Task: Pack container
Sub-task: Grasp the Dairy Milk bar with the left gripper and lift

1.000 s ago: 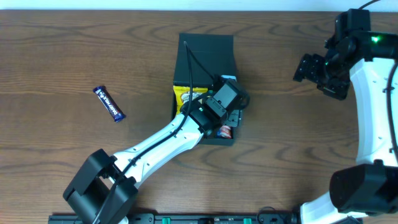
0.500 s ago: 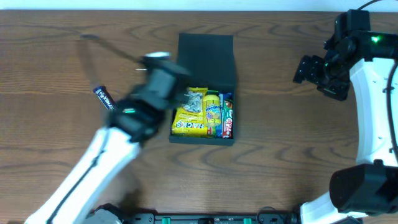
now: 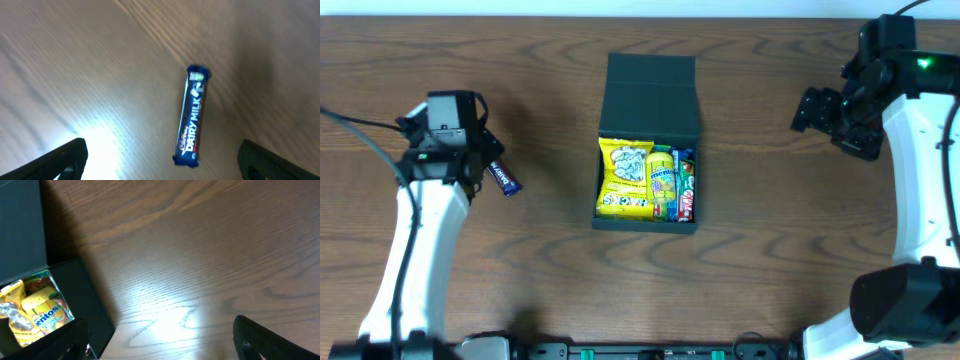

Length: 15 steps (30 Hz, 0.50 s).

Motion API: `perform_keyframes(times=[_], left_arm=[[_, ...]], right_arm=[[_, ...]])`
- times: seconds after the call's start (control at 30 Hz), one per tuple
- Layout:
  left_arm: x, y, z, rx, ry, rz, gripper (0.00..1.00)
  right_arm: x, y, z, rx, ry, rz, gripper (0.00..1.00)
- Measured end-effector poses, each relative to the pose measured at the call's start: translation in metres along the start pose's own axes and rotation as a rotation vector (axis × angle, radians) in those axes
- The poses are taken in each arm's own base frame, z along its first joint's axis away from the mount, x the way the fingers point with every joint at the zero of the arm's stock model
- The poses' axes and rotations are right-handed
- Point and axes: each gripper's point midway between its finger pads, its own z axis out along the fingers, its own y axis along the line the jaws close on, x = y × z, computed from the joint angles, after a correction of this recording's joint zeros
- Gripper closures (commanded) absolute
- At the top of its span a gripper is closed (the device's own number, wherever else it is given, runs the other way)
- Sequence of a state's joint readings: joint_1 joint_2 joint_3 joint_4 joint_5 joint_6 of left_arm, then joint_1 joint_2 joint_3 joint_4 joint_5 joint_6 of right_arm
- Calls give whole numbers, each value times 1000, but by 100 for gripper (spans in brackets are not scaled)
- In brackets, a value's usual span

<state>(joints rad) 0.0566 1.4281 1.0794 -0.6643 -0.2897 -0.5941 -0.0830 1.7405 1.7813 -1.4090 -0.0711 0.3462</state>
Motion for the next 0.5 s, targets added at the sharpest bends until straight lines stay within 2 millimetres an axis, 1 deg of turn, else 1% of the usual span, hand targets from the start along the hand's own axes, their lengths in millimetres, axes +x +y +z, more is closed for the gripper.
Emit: perform_keyframes(times=[0.03,0.1,0.27,0.37,0.5], left_arm=[[8,-2,14,-6,23,3,3],[18,-6,30,-7,53,4,3],[32,-17,65,-15,109,-17,4],[44,-24,85,-10,153,-26,8],[64,-30,104,-2,226,-42,15]], right_arm=[[0,0,0,0,0,0,9],[0,0,0,0,-1,0,9],[0,0,0,1,2,0,9],[1,0,0,2,5,0,9],[1,0,0,-1,6,0,9]])
